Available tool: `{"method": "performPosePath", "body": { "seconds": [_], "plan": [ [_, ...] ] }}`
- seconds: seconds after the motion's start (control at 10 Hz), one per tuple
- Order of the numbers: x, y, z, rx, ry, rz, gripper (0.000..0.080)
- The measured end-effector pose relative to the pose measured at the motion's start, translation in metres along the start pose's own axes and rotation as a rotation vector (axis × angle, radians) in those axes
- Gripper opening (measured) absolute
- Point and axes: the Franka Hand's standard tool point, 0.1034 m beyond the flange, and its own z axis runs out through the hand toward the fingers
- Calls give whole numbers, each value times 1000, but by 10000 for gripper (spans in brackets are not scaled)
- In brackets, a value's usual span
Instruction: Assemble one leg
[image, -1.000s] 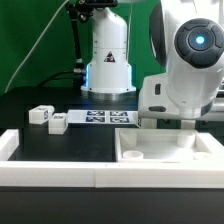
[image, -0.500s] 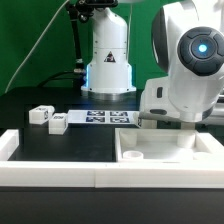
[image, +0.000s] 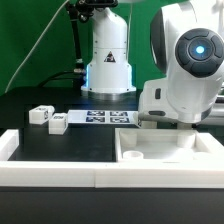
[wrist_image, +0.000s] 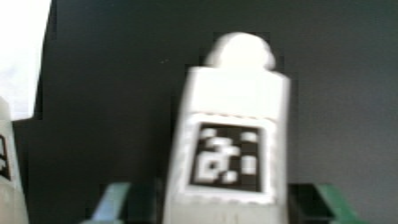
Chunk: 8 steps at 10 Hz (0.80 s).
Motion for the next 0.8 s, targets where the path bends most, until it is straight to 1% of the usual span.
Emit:
{"method": "performPosePath", "body": {
  "seconds": [0.5,0.6,0.8],
  "plan": [
    [-1,1,-1,0,-4,-5,289],
    [-8,4,-10,0,-22,-20,289],
    [-28,7,-35,0,-22,-25,290]
  ]
}}
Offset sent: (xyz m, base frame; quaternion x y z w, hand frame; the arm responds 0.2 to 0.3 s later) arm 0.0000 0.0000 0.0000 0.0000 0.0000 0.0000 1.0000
